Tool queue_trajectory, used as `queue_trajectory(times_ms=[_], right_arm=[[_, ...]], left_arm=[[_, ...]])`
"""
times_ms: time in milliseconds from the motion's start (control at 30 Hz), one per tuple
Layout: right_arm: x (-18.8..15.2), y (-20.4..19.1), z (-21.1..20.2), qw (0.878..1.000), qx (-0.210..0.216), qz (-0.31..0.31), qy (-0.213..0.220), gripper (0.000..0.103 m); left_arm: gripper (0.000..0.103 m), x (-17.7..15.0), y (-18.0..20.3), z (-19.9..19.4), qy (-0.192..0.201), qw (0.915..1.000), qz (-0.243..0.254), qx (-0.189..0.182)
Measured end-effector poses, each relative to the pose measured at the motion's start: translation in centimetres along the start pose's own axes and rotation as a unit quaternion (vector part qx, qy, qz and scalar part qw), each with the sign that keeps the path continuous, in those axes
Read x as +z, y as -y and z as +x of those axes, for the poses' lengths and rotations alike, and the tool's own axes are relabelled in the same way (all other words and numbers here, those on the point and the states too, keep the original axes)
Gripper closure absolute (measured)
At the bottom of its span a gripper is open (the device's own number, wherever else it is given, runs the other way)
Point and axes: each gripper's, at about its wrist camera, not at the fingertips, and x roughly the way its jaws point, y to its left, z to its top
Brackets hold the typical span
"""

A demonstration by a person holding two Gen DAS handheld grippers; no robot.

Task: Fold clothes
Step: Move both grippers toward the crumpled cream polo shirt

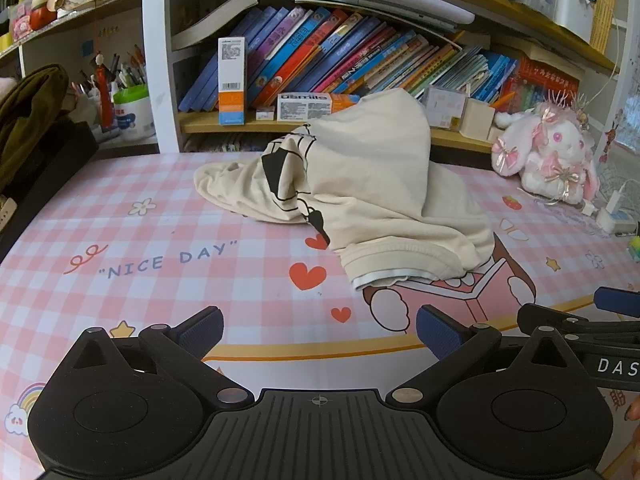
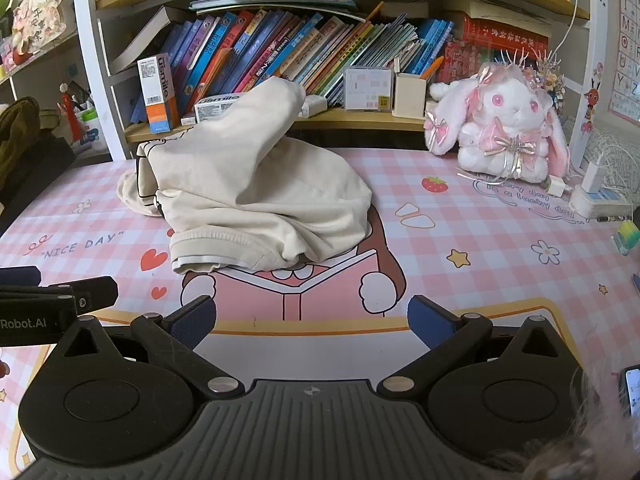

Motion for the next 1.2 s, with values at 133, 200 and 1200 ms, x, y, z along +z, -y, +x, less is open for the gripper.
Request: queue_trajectory(times_ms=[133, 200, 1200], right_arm=[[0.08, -0.02, 0.03, 1.0, 0.0, -0.001, -0.002, 0.0], [0.07, -0.01, 0.05, 1.0, 0.0, 0.0, -0.002, 0.0], [-0.06, -0.74, 0.47, 1.0, -0.004, -0.009, -0.02, 0.0]], left_arm=[[0.0, 0.0, -0.01, -0.01, 0.0, 1.0, 0.0, 0.0], [0.0, -0.03, -0.02, 0.01, -0.001, 1.0, 0.0, 0.0], [0.0, -0.26, -0.62, 0.48, -0.016, 0.9998, -0.004, -0.011]])
